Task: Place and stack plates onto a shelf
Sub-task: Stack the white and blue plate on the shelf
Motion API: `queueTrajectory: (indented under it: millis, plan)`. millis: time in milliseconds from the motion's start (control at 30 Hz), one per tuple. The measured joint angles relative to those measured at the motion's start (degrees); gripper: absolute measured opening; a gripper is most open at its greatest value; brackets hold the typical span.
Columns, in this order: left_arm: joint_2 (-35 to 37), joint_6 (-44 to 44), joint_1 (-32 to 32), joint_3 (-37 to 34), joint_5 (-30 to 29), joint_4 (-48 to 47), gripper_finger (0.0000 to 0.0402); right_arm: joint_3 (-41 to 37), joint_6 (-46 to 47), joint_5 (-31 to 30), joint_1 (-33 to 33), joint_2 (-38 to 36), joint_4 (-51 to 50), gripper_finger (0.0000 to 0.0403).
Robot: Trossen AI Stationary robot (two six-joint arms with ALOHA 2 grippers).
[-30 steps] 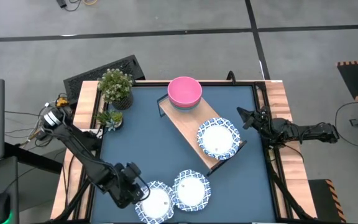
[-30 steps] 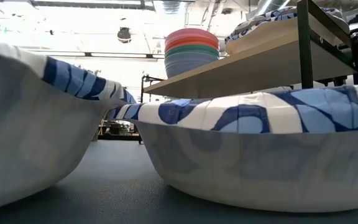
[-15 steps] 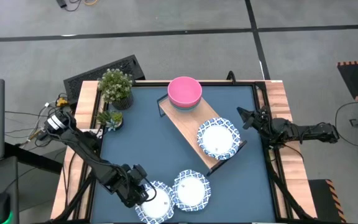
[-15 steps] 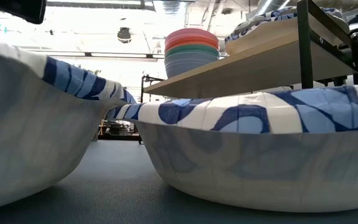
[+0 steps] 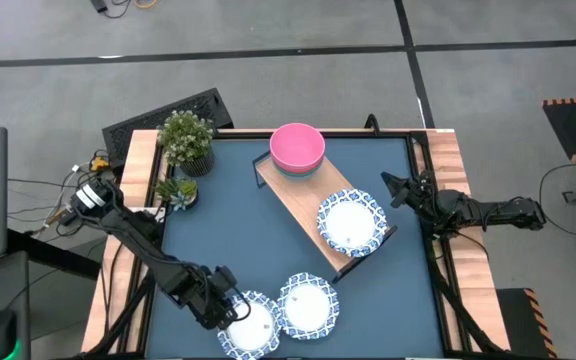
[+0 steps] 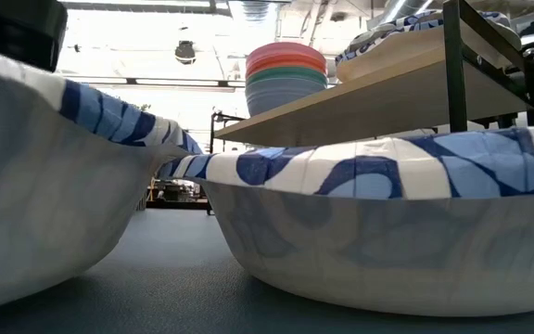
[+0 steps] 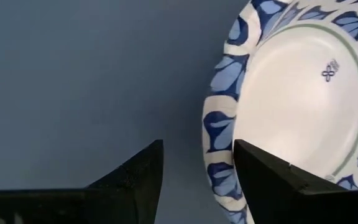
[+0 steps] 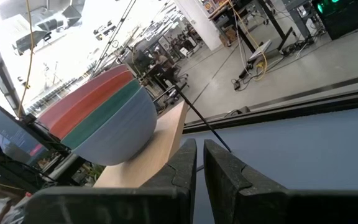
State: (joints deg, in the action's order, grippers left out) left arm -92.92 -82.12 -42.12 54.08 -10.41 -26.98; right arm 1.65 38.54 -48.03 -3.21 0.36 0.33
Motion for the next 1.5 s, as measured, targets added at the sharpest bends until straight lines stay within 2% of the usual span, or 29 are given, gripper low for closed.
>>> queueTrajectory:
  millis: [100, 300, 433, 567, 667, 800, 900, 1067, 1167, 1300, 1500]
  plan:
    - [0.00, 2.56, 0.82, 0.00, 2.23, 1.82, 0.0147, 0.00, 0.00, -0.02, -0.02, -0.02, -0.01, 0.0058]
    - [0.00, 6.29, 2.42, 0.00, 2.84, 3.10, 0.0017, 0.00, 0.00, -0.02, -0.01, -0.02, 0.01, 0.0058]
    - [0.01, 5.95, 3.87, 0.00, 5.85, 3.08, 0.0006, 0.00, 0.00, -0.02, 0.00, -0.02, 0.01, 0.0058]
    - [1.48, 0.85, 4.77, 0.31, 9.12, 2.61, 0.0001, 0.00, 0.00, -0.02, 0.00, -0.02, 0.03, 0.0058]
    - [4.28, -2.92, 4.85, 1.95, 9.24, 1.75, 0.0000, 0.00, 0.00, -0.02, -0.02, -0.02, 0.03, 0.0058]
    - [9.33, -10.01, 4.82, 5.17, 5.30, -2.05, 0.0000, 0.00, 0.00, -0.02, -0.01, 0.00, 0.03, 0.0058]
    - [13.67, -17.57, 4.82, 8.17, -1.01, -6.44, 0.0000, 0.00, 0.02, -0.02, -0.02, -0.02, 0.04, 0.0058]
    - [18.38, -32.39, 5.07, 13.13, -20.92, -11.33, 0.0000, 0.00, 0.02, 0.00, -0.02, -0.01, 0.03, 0.0058]
    - [18.01, -35.99, 6.66, 16.97, -30.64, -11.25, 0.0000, 0.00, 0.02, 0.00, -0.02, -0.01, 0.05, 0.0058]
    - [13.73, -34.00, 11.82, 23.91, -31.68, -10.94, 0.0000, 0.00, 0.02, 0.00, -0.02, 0.00, 0.05, 0.0058]
    - [5.01, -26.37, 19.17, 36.11, -25.18, -11.02, 0.0000, 0.00, 0.00, 0.00, -0.02, -0.01, 0.03, 0.0058]
